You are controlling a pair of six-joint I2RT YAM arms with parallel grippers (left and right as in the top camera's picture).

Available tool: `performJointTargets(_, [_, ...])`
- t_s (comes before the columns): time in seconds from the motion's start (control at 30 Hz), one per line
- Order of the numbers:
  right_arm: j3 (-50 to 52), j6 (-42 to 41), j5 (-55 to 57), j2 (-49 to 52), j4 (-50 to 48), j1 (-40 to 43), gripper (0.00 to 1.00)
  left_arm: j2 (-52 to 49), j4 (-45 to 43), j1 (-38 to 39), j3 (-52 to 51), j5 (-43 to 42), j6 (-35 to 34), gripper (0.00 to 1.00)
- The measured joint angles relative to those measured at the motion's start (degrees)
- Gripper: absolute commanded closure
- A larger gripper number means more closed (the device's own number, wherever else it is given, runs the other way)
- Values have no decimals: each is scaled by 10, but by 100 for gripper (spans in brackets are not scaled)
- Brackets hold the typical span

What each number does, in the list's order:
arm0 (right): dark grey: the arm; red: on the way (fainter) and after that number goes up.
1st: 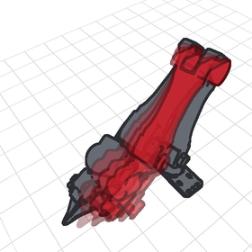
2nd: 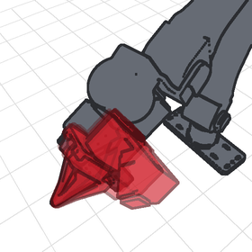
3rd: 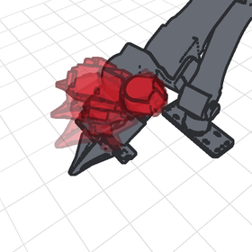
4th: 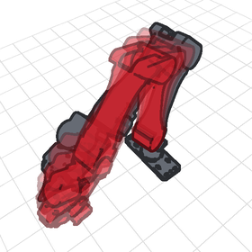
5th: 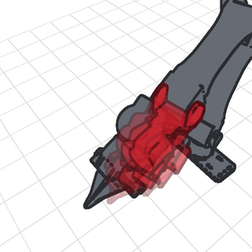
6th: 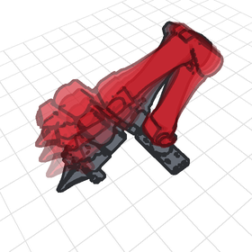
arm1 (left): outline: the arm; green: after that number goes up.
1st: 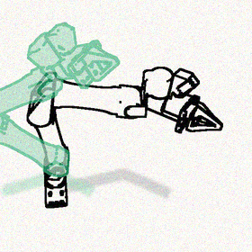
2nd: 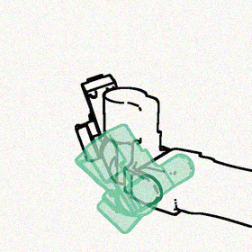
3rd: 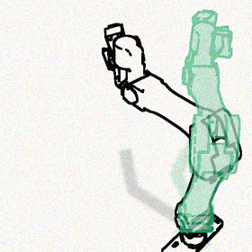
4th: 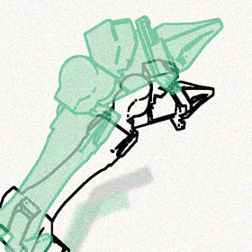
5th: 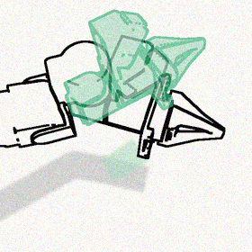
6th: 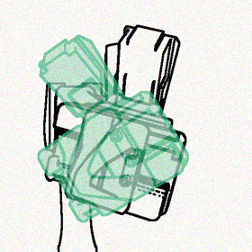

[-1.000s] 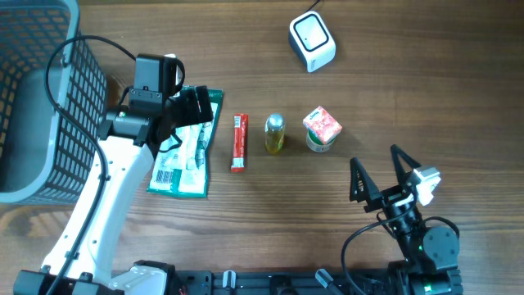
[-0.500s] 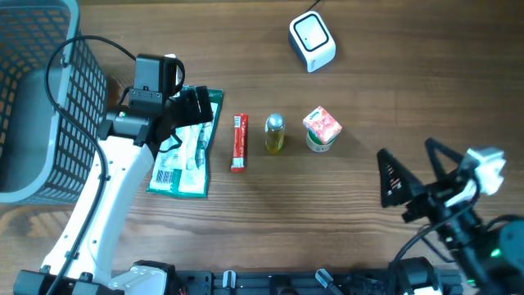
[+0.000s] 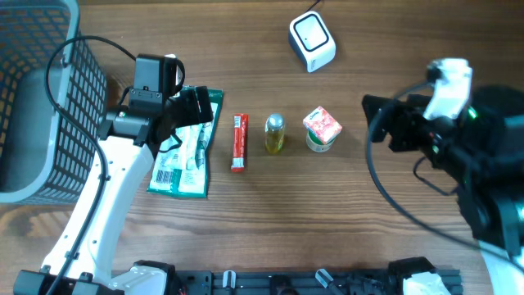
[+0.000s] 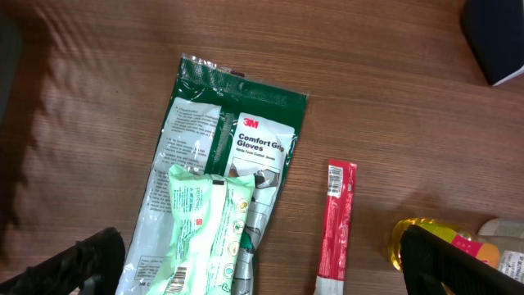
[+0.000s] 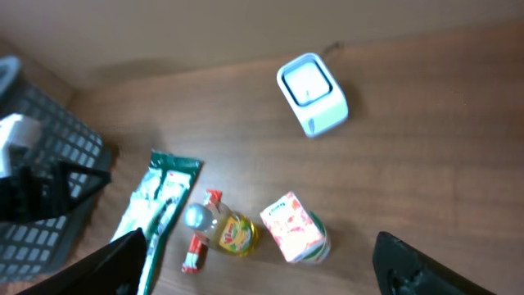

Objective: Scan the item barcode
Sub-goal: 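Reach the right gripper from rest toward the Kleenex pack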

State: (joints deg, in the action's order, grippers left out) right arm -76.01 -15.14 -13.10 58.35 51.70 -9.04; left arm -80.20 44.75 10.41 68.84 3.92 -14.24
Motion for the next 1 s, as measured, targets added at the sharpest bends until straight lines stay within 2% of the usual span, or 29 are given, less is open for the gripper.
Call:
performJointTargets(0.1, [0,-17,-4,30,17,0,45,0,0,0,0,0,0,0])
performJointTargets(0.2, [0,-13,-6,57,33,0,51,0,0,0,0,0,0,0])
performJointTargets(0.57, [0,5,29,138,74,-77,51,0,0,0,0,0,0,0])
performJointTargets(0.83, [0,5,121,209,67,-173,49,0,0,0,0,0,0,0])
performJointTargets(1.0, [0,5,177,264,57,-198,48,0,0,0,0,0,0,0])
